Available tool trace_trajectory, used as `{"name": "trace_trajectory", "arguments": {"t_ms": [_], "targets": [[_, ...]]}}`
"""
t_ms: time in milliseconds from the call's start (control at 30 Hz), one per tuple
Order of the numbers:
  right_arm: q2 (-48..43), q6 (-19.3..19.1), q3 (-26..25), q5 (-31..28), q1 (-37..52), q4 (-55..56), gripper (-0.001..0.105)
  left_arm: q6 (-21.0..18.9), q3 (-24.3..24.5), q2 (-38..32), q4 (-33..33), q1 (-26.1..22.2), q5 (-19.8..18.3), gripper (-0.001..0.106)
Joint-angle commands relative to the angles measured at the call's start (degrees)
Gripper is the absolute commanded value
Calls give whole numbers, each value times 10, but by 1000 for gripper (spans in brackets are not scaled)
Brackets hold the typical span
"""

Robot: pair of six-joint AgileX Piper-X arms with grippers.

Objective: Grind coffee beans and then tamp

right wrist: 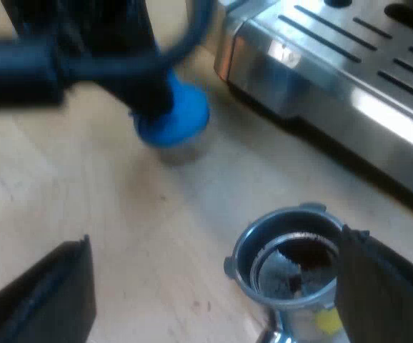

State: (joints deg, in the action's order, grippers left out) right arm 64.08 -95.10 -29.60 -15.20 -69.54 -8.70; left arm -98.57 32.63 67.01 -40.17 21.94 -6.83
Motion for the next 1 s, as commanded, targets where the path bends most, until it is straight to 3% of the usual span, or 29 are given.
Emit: {"name": "trace_trajectory", "arguments": {"t_ms": [33,200,300,467,567,733,867,1000], "targets": [[0,1,-4,14,2,-9,71,-5,2,14,-2,0,29,0],[0,3,-4,46,2,-9,71,-4,2,29,-15,0,33,1],[0,3,-4,52,2,-9,71,1,2,29,-23,0,33,13],[0,3,-4,52,2,-9,71,1,2,29,-27,0,33,56],[0,0,-4,52,2,-9,71,1,2,29,-30,0,32,67],[0,0,-4,52,2,-10,71,26,14,29,-66,0,6,77],[0,9,-4,47,2,-10,71,27,23,5,-81,0,10,86],[0,15,-4,39,2,-9,71,27,24,-39,-84,0,10,87]]}}
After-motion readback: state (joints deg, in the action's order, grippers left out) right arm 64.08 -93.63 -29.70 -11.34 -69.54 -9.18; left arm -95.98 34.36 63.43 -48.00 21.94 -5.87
